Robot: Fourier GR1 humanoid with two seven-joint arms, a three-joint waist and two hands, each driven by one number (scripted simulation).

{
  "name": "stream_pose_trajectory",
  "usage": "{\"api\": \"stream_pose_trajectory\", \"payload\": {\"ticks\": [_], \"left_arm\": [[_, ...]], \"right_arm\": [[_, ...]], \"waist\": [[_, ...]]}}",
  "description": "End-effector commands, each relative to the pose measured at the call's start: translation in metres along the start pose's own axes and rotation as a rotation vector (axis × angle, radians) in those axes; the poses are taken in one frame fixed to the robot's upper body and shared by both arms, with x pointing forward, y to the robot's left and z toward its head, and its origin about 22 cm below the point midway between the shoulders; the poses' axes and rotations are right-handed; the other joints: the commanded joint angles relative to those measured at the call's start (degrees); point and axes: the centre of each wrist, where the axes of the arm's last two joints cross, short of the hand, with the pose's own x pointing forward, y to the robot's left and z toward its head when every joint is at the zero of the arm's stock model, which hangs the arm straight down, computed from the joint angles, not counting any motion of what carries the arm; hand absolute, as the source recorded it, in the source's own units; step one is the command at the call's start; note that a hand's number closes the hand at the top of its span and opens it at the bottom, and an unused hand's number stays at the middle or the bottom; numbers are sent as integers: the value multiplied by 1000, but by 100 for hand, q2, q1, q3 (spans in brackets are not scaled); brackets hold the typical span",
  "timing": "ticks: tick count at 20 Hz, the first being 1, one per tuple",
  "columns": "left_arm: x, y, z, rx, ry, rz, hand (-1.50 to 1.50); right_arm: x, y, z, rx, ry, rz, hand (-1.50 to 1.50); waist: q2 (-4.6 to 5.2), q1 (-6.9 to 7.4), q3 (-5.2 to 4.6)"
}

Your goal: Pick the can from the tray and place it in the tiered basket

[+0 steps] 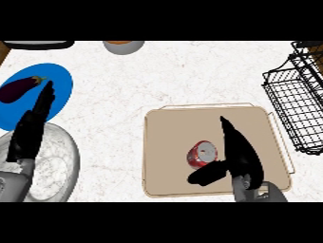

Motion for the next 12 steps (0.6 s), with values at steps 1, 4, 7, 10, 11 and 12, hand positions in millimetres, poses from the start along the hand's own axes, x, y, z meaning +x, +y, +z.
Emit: {"api": "stream_pose_trajectory", "payload": {"ticks": [1, 4, 7, 10, 11, 12], "left_arm": [[6, 5, -7, 16, -10, 0, 0], [18, 3, -12, 2, -3, -3, 0], [-6, -5, 1, -1, 10, 5, 0], [-8, -13, -8, 17, -5, -7, 0], [8, -12, -3, 0, -15, 4, 0], [-2, 7, 4, -4, -7, -2, 0]], "right_arm": [[7, -4, 1, 2, 222, 24, -150], [13, 12, 3, 21, 216, 28, -150], [3, -2, -1, 32, 213, 21, -150], [12, 18, -10, 53, 213, 29, -150], [13, 26, -19, 50, 219, 6, -150], [7, 23, -3, 54, 211, 10, -150]], "waist": [[4, -12, 5], [4, -6, 7], [3, -21, 6], [22, -11, 5], [14, 50, 10], [0, 29, 8]]}}
